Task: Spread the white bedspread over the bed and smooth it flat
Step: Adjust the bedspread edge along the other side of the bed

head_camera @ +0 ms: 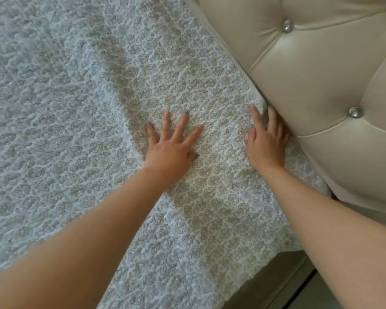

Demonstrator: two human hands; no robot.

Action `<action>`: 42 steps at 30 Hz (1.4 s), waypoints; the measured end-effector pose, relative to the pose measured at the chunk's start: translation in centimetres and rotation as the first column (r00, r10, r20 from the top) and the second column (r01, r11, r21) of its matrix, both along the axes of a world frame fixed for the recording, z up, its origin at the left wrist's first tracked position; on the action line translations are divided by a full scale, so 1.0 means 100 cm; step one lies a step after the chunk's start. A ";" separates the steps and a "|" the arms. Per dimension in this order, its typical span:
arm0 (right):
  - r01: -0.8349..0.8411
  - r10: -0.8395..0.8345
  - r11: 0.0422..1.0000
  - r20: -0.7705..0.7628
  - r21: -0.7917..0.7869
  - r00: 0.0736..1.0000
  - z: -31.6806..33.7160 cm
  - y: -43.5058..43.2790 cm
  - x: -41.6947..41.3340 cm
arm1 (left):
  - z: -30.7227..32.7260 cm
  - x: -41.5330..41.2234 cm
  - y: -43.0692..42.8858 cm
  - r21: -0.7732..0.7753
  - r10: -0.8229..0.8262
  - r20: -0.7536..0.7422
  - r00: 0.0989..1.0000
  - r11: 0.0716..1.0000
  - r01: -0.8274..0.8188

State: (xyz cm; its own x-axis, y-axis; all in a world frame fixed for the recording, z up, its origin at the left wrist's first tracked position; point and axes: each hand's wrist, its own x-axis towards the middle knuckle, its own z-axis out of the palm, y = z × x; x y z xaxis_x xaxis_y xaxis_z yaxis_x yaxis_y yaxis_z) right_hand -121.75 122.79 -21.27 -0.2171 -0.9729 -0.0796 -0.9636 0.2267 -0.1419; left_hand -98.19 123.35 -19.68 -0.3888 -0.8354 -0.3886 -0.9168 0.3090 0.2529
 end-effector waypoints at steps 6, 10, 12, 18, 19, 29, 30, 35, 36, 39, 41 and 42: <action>0.242 -0.244 0.968 -0.017 -0.063 0.970 -0.012 0.092 -0.036 | 0.000 -0.041 0.031 -0.041 -0.089 -0.057 0.994 0.995 0.087; 0.749 -0.732 0.646 0.157 -0.152 0.663 -0.014 0.126 -0.064 | -0.001 -0.084 0.049 -0.031 -0.163 -0.078 0.984 0.986 0.161; 0.909 -0.871 0.414 0.266 -0.054 0.413 -0.008 0.135 -0.082 | -0.002 -0.102 0.054 -0.031 -0.195 -0.076 0.978 0.981 0.193; 0.849 -0.726 0.405 0.683 0.340 0.073 -0.002 0.142 -0.134 | -0.004 -0.146 0.070 -0.057 -0.197 -0.047 0.979 0.979 0.194; 0.842 -0.704 0.425 0.706 0.333 0.076 0.000 0.145 -0.140 | -0.004 -0.153 0.072 -0.058 -0.195 -0.046 0.980 0.980 0.192; 0.504 -0.745 0.406 0.596 0.762 -0.301 0.014 0.185 -0.167 | -0.007 -0.190 0.093 -0.078 -0.183 -0.048 0.982 0.981 0.179; 0.613 -0.761 0.340 0.592 0.713 -0.267 0.013 0.189 -0.168 | -0.007 -0.191 0.093 -0.081 -0.190 -0.048 0.981 0.979 0.186; 0.906 -0.779 0.265 0.628 0.331 -0.001 -0.003 0.209 -0.176 | -0.005 -0.198 0.098 -0.054 -0.237 -0.033 0.971 0.970 0.235; 0.915 -0.789 0.328 0.601 0.236 0.128 -0.002 0.208 -0.173 | -0.005 -0.198 0.098 -0.044 -0.240 -0.034 0.970 0.970 0.238; 0.725 -0.642 0.685 0.406 -0.079 0.651 0.014 0.198 -0.153 | 0.000 -0.197 0.096 -0.039 -0.268 -0.055 0.962 0.963 0.266; 0.469 -0.386 0.871 0.391 -0.144 0.836 0.023 0.185 -0.122 | 0.003 -0.187 0.095 -0.056 -0.266 -0.052 0.962 0.963 0.263; 0.340 -0.259 0.927 0.383 -0.160 0.887 0.027 0.174 -0.102 | 0.005 -0.175 0.093 -0.074 -0.242 -0.046 0.969 0.968 0.238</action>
